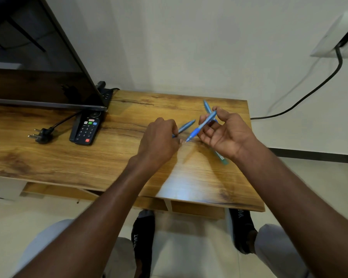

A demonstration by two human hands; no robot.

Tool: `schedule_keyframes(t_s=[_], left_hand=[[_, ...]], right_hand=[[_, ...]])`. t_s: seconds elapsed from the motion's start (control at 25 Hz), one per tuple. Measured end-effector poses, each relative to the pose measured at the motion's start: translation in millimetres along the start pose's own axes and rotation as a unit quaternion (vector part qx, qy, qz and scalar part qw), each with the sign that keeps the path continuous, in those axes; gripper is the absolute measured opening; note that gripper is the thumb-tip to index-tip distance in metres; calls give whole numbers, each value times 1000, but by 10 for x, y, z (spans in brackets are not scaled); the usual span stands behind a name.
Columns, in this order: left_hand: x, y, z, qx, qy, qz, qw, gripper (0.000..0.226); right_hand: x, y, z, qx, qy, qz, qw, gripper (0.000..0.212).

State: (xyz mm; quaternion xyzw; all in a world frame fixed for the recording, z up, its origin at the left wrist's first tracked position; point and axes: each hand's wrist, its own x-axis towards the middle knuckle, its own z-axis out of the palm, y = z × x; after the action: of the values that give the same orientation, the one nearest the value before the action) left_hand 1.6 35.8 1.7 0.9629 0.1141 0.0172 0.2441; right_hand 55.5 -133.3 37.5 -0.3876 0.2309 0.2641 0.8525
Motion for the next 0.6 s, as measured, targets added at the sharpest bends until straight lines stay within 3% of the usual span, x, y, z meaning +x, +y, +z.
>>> schedule_keyframes(t_s=[0.16, 0.32, 0.6], left_hand=[[-12, -85, 74, 38, 19, -17, 999, 22], [0, -142, 35, 21, 30, -46, 998, 19], [2, -111, 27, 2, 42, -101, 994, 28]], right_hand=[[6, 36, 22, 16, -29, 9, 999, 20], [-10, 52, 24, -4, -63, 2, 998, 43], [-70, 151, 118, -40, -121, -71, 989, 43]])
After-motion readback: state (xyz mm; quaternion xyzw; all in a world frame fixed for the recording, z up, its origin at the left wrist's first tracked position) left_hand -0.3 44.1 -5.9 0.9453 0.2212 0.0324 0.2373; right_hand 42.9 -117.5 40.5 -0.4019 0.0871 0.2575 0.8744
